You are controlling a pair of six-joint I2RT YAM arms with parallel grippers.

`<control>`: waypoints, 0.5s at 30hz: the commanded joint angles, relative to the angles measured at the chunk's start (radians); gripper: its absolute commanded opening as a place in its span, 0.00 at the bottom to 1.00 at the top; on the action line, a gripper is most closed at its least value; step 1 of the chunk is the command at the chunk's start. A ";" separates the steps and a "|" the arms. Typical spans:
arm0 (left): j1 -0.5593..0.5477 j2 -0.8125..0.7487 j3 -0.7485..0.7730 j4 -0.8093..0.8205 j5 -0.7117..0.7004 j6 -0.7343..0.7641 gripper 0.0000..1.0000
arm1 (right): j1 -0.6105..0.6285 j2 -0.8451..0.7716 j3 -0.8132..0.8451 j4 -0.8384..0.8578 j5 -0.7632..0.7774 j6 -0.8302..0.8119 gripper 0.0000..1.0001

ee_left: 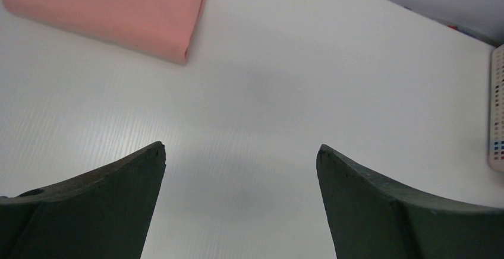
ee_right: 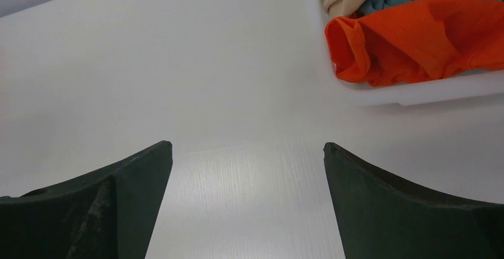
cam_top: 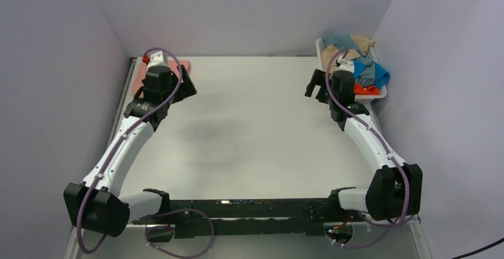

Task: Fold and stack the t-shirts
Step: Grab crumpled tshirt from bin with the right arm

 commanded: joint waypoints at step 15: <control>0.005 -0.068 -0.078 0.093 -0.042 0.009 0.99 | -0.170 0.544 0.743 -0.366 0.169 -0.002 1.00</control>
